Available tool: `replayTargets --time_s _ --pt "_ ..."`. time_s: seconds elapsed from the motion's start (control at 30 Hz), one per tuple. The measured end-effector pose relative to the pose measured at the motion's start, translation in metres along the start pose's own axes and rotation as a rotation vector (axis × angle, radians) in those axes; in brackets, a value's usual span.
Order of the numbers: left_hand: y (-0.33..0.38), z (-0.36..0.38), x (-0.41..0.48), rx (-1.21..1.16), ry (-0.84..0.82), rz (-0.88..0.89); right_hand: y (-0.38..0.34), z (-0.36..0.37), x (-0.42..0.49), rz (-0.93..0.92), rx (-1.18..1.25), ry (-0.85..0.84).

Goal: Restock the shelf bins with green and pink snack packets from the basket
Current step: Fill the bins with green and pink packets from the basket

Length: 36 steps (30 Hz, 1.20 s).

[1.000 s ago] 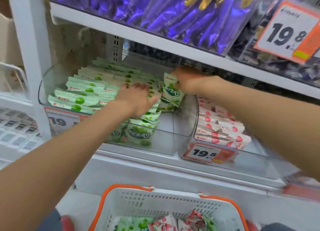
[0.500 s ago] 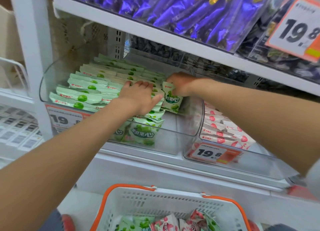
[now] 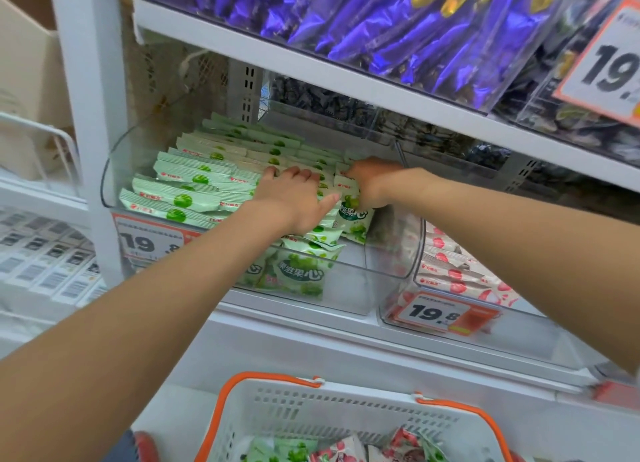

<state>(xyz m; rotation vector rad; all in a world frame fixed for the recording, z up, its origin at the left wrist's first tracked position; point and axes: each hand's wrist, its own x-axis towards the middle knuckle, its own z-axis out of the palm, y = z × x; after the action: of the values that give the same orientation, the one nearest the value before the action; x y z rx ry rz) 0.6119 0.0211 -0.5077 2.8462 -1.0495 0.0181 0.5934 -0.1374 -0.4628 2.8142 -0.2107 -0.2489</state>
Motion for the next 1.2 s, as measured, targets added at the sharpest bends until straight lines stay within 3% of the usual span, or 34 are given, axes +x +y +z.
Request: replayTargets --time_s 0.13,0.4,0.57,0.7,0.83,0.93,1.2 --pt "0.0 0.0 0.0 -0.009 0.005 0.002 0.003 0.005 0.002 0.065 0.013 0.131" --pt "0.0 -0.005 0.002 -0.135 0.025 -0.005 -0.003 0.0 -0.016 0.1 0.145 0.194" --pt "0.016 -0.022 -0.027 -0.131 0.206 -0.034 -0.024 0.005 -0.076 -0.003 0.171 0.369" --pt "0.041 -0.027 -0.083 -0.215 0.356 -0.064 -0.038 0.015 -0.124 -0.033 0.38 0.441" --pt "0.066 0.001 -0.136 -0.279 0.145 -0.143 -0.042 0.06 -0.178 -0.06 0.619 0.53" --pt "0.078 0.05 -0.157 -0.284 -0.132 -0.219 -0.048 0.127 -0.21 -0.04 0.703 0.359" --pt "0.073 0.203 -0.193 -0.091 -0.667 -0.143 -0.06 0.317 -0.268 0.116 0.74 -0.435"
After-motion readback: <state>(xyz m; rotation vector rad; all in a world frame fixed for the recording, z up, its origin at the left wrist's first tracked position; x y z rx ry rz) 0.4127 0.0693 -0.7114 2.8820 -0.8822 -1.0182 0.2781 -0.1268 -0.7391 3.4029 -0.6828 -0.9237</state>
